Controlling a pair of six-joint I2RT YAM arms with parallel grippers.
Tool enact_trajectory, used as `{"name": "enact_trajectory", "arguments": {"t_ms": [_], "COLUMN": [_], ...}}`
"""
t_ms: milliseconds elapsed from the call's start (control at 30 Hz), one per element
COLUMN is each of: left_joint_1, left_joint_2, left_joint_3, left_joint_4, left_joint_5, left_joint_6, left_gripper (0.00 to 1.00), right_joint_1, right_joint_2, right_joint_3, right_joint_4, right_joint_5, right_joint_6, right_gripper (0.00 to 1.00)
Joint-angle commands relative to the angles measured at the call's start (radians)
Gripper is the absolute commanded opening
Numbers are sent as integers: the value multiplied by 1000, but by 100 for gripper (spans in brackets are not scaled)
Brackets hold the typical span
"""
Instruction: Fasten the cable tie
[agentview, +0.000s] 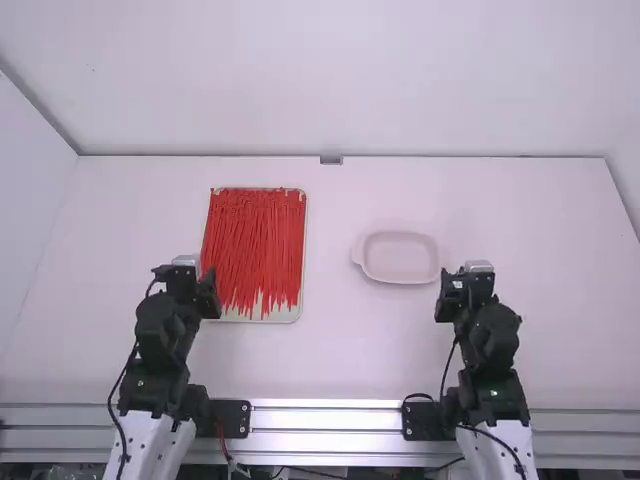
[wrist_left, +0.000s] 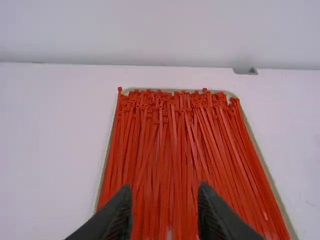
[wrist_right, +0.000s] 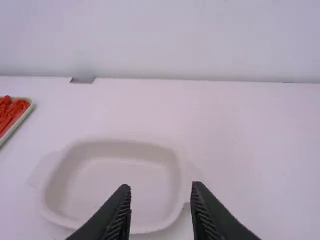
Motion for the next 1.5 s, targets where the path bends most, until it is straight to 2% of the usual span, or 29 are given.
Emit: {"name": "enact_trajectory", "arguments": {"t_ms": [0,367,733,1100,1467], "left_joint_1": [-12,-22,-32,-37,-40], "left_joint_2": [50,290,524,669,722], "left_joint_3": [63,245,421,531,572], "left_joint_4": [-12,-88,-171,-218,-235], "left_joint_5": [12,39,49,57,59], "left_joint_6": [-13,-43,-51,-66,-90], "left_gripper": [38,60,81,94,99], "right_joint_1": [10,44,80,116,143], "right_joint_2": [38,225,476,611,658], "right_joint_3": [65,218,365,455,488], "right_joint_4": [-9,-63,-91,-110,-106], "right_joint_5": [-7,-73,-109,-130,-137], "right_joint_6": [-17,-43,-71,-110,-91], "right_gripper": [38,60,81,94,99]}}
